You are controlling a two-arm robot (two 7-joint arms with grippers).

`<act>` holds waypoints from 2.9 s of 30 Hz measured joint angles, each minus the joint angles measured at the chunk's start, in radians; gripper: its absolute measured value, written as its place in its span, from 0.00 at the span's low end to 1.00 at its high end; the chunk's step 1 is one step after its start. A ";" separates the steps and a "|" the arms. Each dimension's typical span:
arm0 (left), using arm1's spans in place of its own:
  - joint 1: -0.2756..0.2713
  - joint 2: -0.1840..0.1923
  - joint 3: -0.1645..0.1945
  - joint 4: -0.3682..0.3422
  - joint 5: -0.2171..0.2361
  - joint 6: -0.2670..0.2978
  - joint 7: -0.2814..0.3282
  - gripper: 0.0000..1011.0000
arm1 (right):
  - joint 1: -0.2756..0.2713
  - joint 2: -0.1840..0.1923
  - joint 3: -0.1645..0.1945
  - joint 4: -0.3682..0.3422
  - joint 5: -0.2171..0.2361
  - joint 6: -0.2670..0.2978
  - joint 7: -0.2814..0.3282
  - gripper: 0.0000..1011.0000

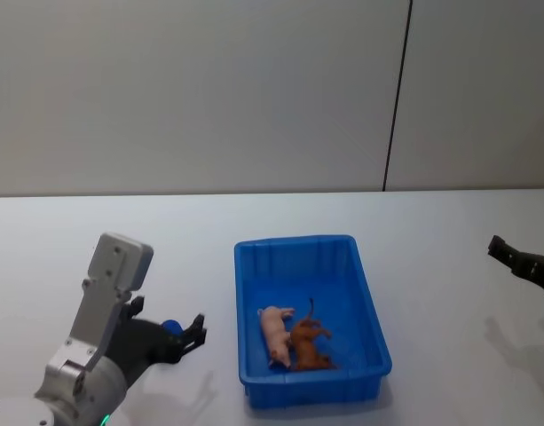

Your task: Pick up the two dolls from the table and place them into the box.

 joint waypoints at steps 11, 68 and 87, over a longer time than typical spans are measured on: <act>0.009 0.001 -0.014 0.045 -0.036 0.024 -0.005 0.99 | 0.000 0.000 0.000 0.000 0.001 0.000 -0.001 0.99; -0.172 -0.107 -0.022 0.380 0.070 0.034 -0.246 0.93 | 0.000 0.000 0.000 0.000 0.001 0.000 -0.001 0.99; -0.181 -0.112 -0.021 0.394 0.080 0.044 -0.257 0.55 | 0.000 0.000 0.000 0.000 0.001 0.000 -0.001 0.99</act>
